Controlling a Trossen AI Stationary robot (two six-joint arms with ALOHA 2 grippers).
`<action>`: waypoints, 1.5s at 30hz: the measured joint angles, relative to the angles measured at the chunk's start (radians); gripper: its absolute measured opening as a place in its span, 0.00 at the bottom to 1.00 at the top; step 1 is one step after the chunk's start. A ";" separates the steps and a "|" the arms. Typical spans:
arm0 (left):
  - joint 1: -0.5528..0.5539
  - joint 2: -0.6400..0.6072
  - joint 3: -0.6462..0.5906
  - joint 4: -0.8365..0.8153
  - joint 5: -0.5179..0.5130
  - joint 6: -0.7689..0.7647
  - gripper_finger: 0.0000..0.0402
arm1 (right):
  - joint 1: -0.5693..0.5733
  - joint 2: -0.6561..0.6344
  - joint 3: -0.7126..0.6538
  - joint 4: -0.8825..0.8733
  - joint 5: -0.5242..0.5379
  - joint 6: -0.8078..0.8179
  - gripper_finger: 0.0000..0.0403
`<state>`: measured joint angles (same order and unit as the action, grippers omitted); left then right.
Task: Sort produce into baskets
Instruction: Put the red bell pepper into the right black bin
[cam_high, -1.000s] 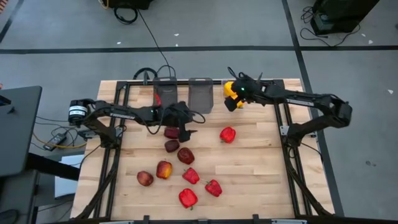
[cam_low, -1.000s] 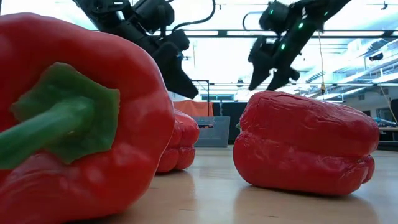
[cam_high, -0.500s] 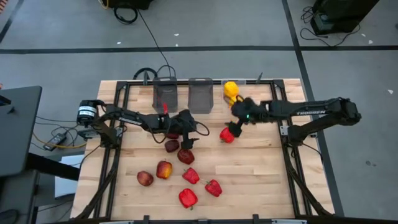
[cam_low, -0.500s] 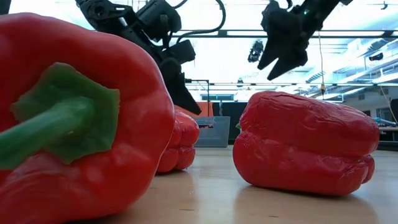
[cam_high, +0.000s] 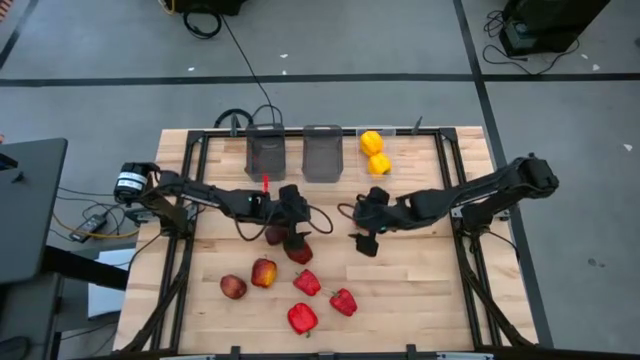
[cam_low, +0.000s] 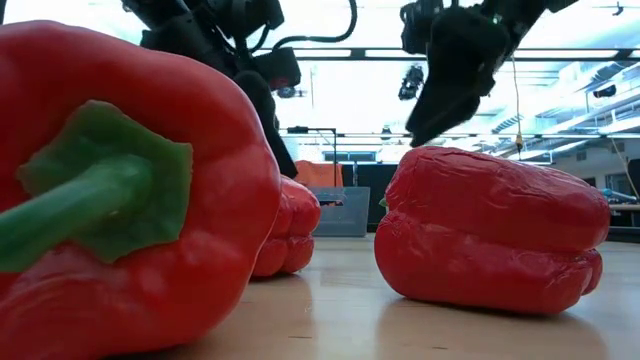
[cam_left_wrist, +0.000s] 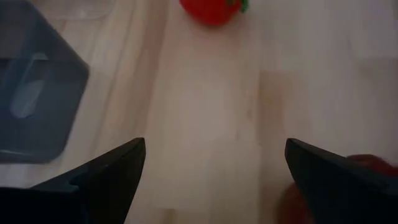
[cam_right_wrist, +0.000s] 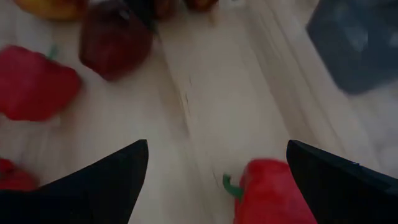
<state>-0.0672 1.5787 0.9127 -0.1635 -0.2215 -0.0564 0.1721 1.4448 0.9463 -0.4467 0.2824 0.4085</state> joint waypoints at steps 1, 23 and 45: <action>-0.010 0.000 0.000 0.000 -0.004 -0.008 0.98 | 0.001 0.010 0.000 -0.012 0.001 0.026 0.97; -0.150 -0.001 0.000 0.098 -0.108 -0.130 0.98 | -0.056 0.153 0.000 -0.227 0.107 0.279 0.97; -0.149 -0.001 0.000 0.085 -0.137 -0.055 0.98 | -0.136 0.085 0.000 0.220 0.018 0.058 0.77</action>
<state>-0.2161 1.5780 0.9127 -0.0784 -0.3580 -0.1114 0.0360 1.5300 0.9463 -0.2269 0.3009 0.4661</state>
